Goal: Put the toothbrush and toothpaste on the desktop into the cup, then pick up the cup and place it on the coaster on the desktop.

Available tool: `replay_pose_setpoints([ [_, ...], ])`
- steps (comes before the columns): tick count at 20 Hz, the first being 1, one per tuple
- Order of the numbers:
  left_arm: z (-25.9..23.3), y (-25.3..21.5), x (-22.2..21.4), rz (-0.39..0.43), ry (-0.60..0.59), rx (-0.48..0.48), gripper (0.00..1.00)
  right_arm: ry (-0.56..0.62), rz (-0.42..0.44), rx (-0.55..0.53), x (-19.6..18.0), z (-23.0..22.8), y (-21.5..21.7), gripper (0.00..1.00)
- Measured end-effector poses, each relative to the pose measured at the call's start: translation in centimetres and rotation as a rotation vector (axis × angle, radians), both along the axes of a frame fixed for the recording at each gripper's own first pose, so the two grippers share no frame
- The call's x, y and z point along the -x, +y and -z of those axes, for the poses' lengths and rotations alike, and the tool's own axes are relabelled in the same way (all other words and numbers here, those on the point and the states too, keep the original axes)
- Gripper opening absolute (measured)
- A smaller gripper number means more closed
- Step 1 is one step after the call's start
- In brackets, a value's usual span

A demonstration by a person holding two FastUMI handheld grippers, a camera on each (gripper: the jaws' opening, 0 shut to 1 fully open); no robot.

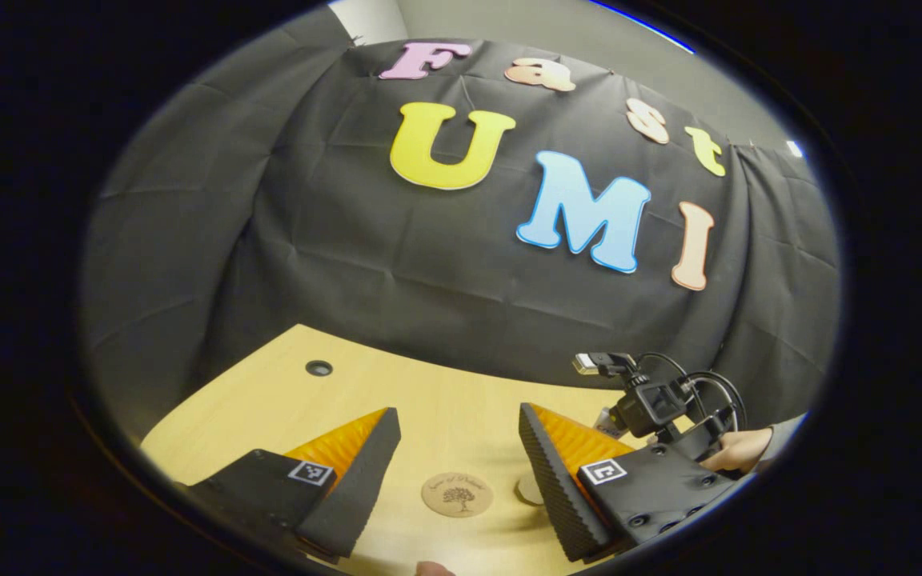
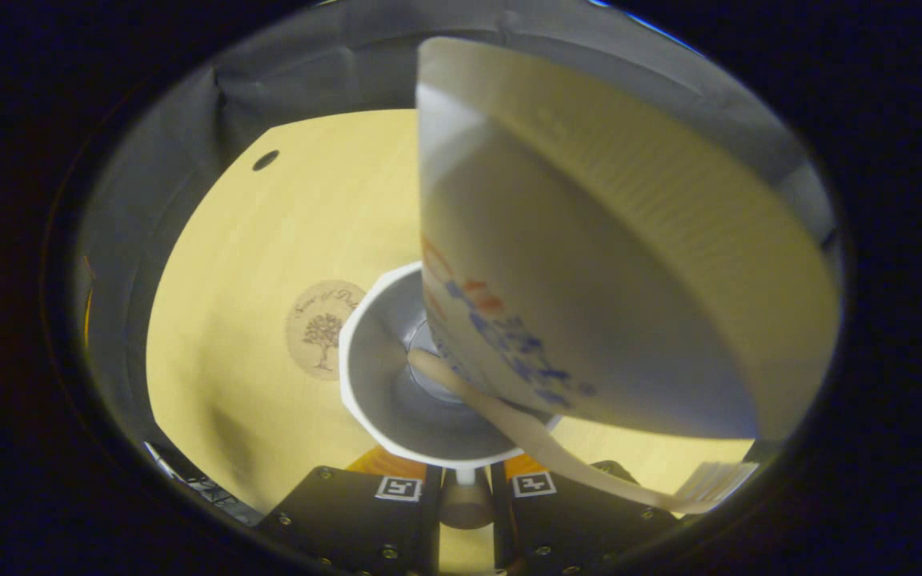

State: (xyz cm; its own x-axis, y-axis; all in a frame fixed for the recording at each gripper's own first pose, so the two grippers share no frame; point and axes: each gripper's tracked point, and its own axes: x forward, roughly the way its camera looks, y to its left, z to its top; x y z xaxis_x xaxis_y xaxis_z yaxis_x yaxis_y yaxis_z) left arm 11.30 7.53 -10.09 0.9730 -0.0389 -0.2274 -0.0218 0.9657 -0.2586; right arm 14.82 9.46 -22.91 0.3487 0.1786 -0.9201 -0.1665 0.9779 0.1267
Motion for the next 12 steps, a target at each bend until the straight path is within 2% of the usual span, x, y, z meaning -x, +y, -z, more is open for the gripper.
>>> replay_pose_setpoints([
  [1,-0.1,0.7,0.4,-0.013,0.001,-0.001,0.96,0.000,-0.011,-0.006,0.0,-0.1,0.7,0.21],
  [2,-0.1,1.4,0.8,-0.025,0.001,-0.002,0.96,-0.002,-0.022,-0.009,-0.1,-0.3,1.5,0.26],
  [4,-0.1,2.8,1.6,-0.050,0.002,-0.002,0.96,-0.006,-0.045,-0.012,-0.2,-0.5,2.9,0.25],
  [5,-0.1,3.4,2.1,-0.062,0.002,-0.003,0.96,-0.008,-0.059,-0.012,-0.3,-0.8,3.6,0.21],
  [6,-0.1,4.1,2.4,-0.073,0.003,-0.003,0.99,-0.009,-0.072,-0.014,-0.4,-0.9,4.4,0.21],
  [7,-0.2,4.7,2.7,-0.083,0.003,0.000,0.99,-0.009,-0.086,-0.014,-0.4,-1.0,5.1,0.26],
  [8,-0.3,5.3,3.0,-0.095,0.004,0.002,0.99,-0.009,-0.097,-0.015,-0.5,-1.1,5.9,0.26],
  [9,-0.3,5.8,3.4,-0.103,0.004,0.003,0.96,-0.009,-0.108,-0.015,-0.6,-1.1,6.5,0.21],
  [10,-0.3,6.4,3.6,-0.112,0.005,0.000,0.96,-0.006,-0.117,-0.015,-0.7,-1.2,7.1,0.26],
  [12,-0.2,7.5,4.0,-0.127,0.008,-0.007,0.96,-0.001,-0.132,-0.017,-0.8,-1.2,7.9,0.26],
])
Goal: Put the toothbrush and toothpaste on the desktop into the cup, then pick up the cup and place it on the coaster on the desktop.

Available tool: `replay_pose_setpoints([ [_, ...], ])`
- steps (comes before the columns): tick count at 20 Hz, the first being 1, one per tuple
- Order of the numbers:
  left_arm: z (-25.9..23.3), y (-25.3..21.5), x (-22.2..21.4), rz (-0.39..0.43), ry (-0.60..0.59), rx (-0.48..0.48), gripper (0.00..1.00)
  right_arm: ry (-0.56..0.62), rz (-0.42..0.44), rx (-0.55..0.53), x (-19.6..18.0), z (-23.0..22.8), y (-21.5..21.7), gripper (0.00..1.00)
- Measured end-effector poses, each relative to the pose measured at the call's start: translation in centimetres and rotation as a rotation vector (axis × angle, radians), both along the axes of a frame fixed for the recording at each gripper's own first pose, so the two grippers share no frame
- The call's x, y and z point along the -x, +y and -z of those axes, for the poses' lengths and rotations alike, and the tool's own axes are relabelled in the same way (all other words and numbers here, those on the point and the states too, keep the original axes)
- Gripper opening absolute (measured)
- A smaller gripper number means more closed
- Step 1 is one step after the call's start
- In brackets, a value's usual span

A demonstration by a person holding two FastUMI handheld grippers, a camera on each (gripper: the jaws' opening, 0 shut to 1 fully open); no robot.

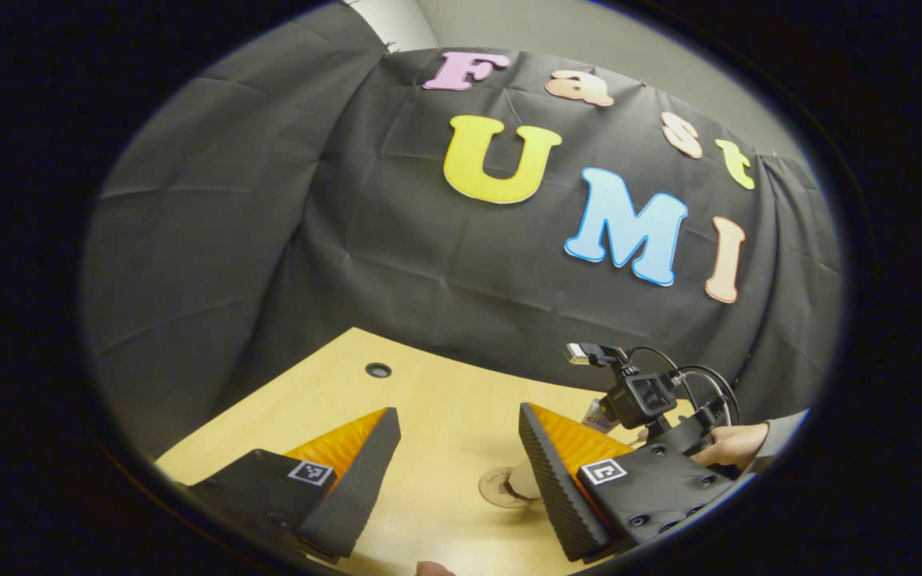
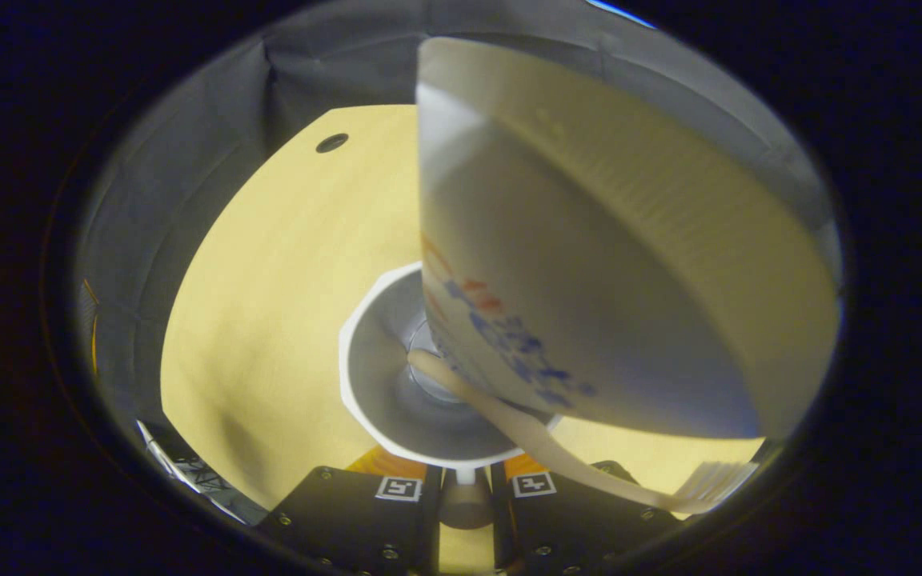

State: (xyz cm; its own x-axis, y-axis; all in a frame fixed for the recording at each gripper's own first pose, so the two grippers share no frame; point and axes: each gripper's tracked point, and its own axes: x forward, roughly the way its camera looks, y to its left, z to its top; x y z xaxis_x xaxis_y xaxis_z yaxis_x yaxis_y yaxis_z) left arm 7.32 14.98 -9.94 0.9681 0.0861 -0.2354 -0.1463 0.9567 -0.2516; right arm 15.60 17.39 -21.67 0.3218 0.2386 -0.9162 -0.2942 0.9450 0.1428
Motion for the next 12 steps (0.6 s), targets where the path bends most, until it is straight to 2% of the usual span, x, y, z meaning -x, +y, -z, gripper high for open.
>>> replay_pose_setpoints([
  [2,0.1,1.0,0.4,-0.014,0.003,0.003,0.99,0.006,-0.011,0.006,-0.1,0.2,0.7,0.26],
  [4,0.2,1.7,0.6,-0.024,0.004,0.006,0.96,0.014,-0.020,0.010,-0.2,0.5,1.5,0.26],
  [5,0.2,1.9,0.5,-0.027,0.006,0.006,0.99,0.018,-0.023,0.012,-0.3,0.7,1.7,0.26],
  [9,0.6,2.4,0.5,-0.029,0.013,0.011,0.99,0.027,-0.033,0.034,-0.5,1.3,2.5,0.26],
  [10,0.7,2.7,0.4,-0.030,0.015,0.013,0.96,0.034,-0.035,0.044,-0.5,1.4,2.6,0.26],
  [11,0.7,2.6,0.4,-0.030,0.015,0.016,0.96,0.027,-0.038,0.048,-0.6,1.5,2.5,0.31],
  [12,0.7,2.7,0.4,-0.028,0.016,0.021,0.96,0.032,-0.040,0.050,-0.5,1.5,2.5,0.25],
])
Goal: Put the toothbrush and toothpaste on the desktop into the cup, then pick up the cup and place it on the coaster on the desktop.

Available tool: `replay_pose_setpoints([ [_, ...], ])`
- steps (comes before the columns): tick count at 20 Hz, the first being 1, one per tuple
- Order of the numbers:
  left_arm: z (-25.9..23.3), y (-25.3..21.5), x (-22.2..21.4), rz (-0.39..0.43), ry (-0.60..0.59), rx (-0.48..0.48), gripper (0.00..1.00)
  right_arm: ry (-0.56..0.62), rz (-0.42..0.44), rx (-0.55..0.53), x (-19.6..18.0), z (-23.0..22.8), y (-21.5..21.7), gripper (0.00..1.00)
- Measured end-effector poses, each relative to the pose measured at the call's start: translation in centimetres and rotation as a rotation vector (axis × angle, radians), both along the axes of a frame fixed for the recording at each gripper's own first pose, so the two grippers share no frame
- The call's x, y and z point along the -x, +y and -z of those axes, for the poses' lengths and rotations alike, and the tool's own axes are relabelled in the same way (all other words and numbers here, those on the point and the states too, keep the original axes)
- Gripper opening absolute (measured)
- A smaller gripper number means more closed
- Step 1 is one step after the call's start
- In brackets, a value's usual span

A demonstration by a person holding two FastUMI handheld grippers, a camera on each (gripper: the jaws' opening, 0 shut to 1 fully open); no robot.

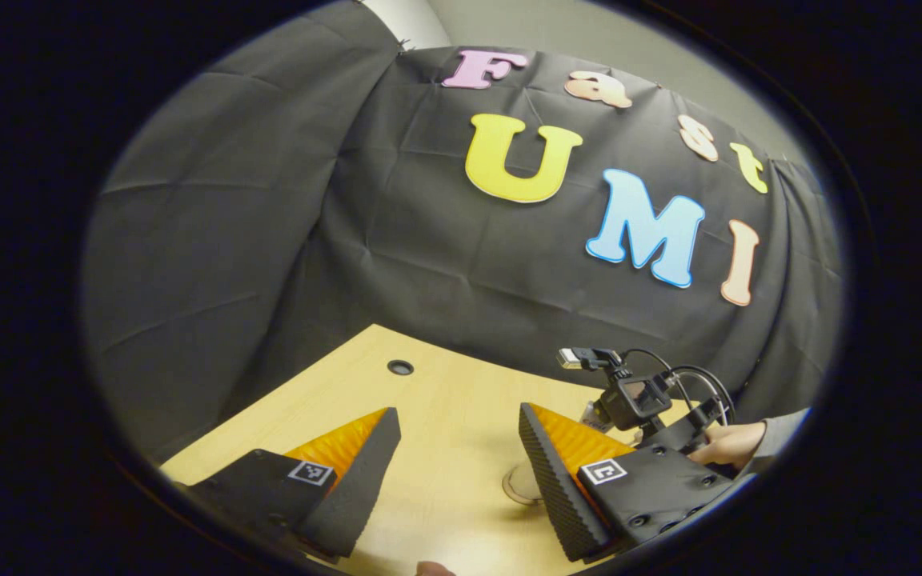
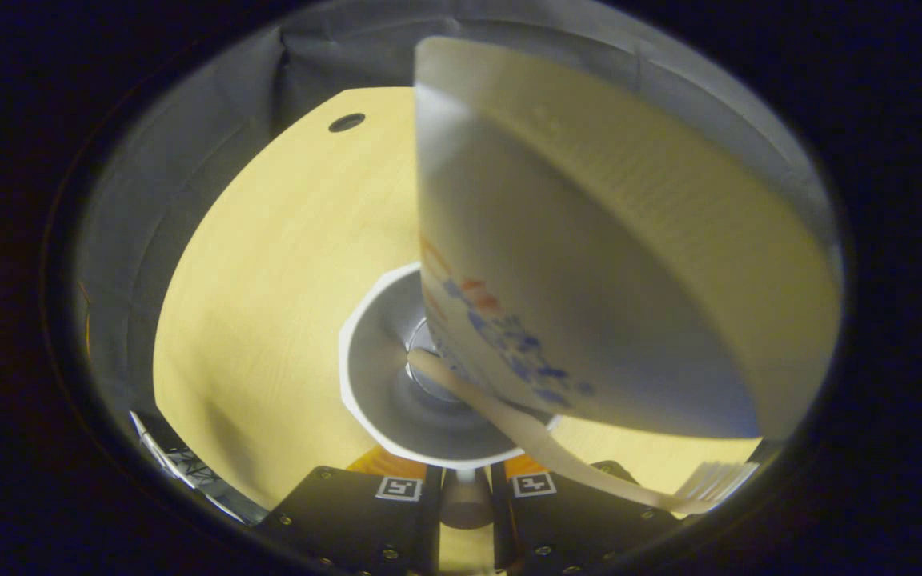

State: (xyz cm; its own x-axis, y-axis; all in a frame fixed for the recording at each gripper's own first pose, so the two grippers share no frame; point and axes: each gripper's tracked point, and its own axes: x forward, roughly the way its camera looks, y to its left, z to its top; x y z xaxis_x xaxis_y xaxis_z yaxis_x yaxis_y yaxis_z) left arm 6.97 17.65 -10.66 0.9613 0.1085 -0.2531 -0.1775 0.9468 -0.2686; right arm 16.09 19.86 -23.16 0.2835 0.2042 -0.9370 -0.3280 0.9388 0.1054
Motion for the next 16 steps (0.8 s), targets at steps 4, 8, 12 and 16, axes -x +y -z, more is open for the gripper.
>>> replay_pose_setpoints([
  [4,0.4,-0.2,0.0,0.007,0.006,0.006,0.96,0.005,0.009,-0.013,0.2,-0.6,-0.4,0.28],
  [8,0.2,-0.3,-0.2,0.017,0.001,0.004,0.96,-0.037,0.017,-0.008,0.2,-1.5,-0.9,0.43],
  [12,-0.2,-1.1,-0.3,0.035,-0.004,0.008,0.96,-0.072,0.026,-0.022,0.9,-2.6,-1.4,0.69],
  [16,-0.1,-1.9,-0.5,0.060,-0.002,-0.003,0.96,-0.106,0.059,-0.074,2.6,-4.2,-1.9,0.85],
])
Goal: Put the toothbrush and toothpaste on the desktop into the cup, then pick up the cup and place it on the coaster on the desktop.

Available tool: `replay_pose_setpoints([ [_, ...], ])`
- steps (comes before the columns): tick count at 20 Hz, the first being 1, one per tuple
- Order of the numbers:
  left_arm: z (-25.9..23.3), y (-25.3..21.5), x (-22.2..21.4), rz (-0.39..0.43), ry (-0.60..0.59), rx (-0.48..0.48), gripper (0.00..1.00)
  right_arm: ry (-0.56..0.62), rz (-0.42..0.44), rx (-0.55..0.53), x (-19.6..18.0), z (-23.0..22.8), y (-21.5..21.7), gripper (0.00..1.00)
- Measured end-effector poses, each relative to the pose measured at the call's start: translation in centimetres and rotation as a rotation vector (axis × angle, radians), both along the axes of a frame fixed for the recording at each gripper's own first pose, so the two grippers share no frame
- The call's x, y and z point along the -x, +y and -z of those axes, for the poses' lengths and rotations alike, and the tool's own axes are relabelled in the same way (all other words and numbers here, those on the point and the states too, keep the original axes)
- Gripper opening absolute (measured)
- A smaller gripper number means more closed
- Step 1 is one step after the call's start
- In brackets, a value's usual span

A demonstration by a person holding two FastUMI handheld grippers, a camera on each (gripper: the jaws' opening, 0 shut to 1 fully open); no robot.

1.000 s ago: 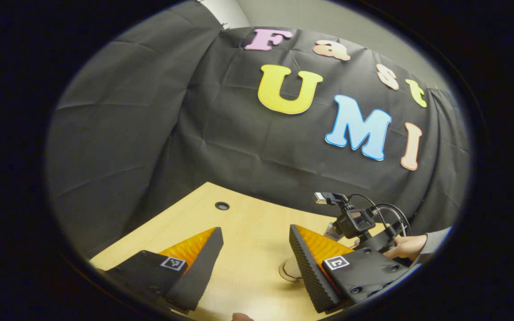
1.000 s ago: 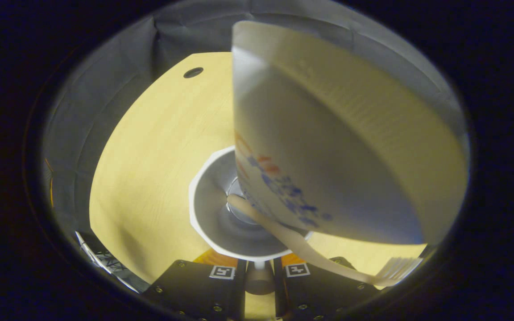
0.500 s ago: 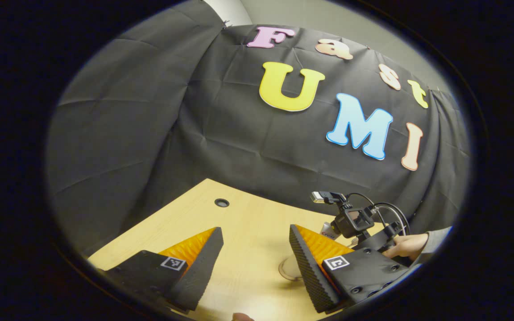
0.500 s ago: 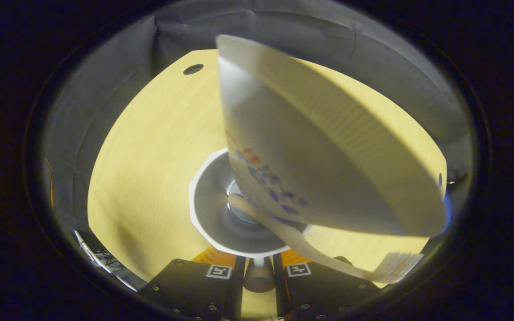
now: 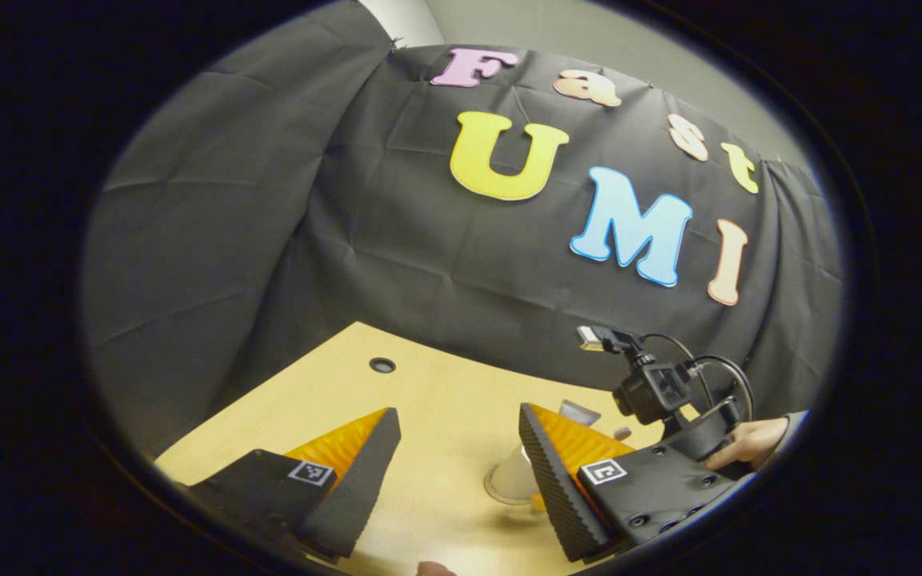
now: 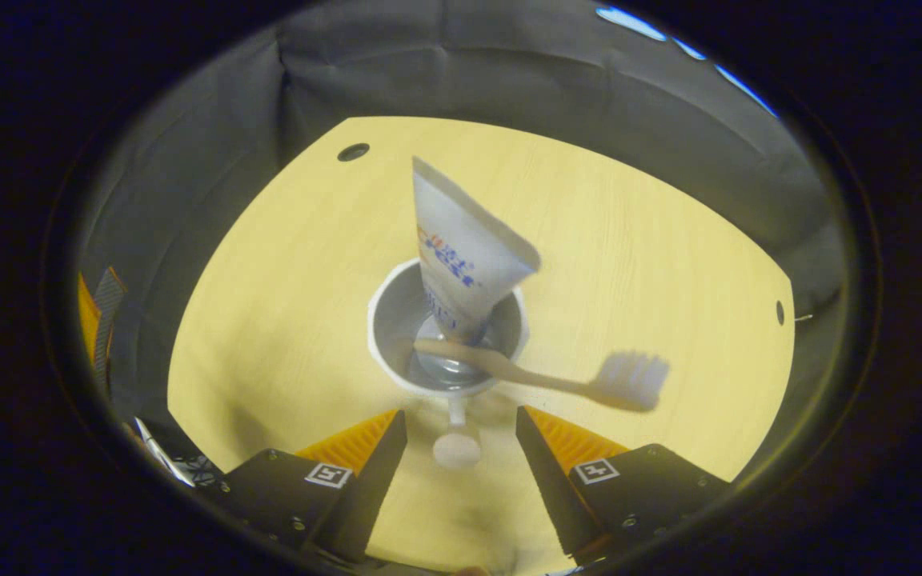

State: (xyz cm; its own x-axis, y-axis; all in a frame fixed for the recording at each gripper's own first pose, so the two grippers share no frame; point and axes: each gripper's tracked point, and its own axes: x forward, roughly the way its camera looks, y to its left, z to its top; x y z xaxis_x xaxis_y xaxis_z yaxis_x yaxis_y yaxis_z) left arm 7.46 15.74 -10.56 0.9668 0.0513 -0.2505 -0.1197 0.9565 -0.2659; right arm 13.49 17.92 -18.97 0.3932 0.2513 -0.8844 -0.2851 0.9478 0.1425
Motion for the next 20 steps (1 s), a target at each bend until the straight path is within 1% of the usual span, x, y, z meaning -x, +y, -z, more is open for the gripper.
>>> replay_pose_setpoints([
  [3,-0.6,-1.1,-0.7,0.022,0.000,-0.023,0.96,-0.053,0.025,-0.024,1.5,-1.7,-1.6,0.85],
  [7,-1.7,-2.6,-1.3,0.050,-0.020,-0.058,0.96,-0.172,0.071,-0.028,3.3,-4.7,-4.7,0.85],
  [8,-2.1,-3.1,-1.3,0.059,-0.026,-0.061,0.96,-0.211,0.087,-0.035,3.6,-5.6,-5.6,0.84],
  [9,-2.4,-3.8,-1.4,0.070,-0.032,-0.063,0.93,-0.255,0.106,-0.039,3.8,-6.6,-6.5,0.84],
  [10,-2.8,-4.6,-1.6,0.079,-0.039,-0.066,0.96,-0.299,0.131,-0.039,4.0,-7.7,-7.6,0.84],
  [17,-5.6,-10.6,-1.9,0.149,-0.090,-0.085,0.96,-0.579,0.309,-0.106,4.9,-13.2,-14.3,0.84],
  [19,-6.2,-12.2,-2.0,0.156,-0.100,-0.088,0.96,-0.695,0.351,-0.106,5.2,-15.4,-16.6,0.84],
  [20,-6.5,-13.0,-1.8,0.157,-0.103,-0.088,0.93,-0.755,0.364,-0.109,5.5,-16.7,-17.6,0.84],
])
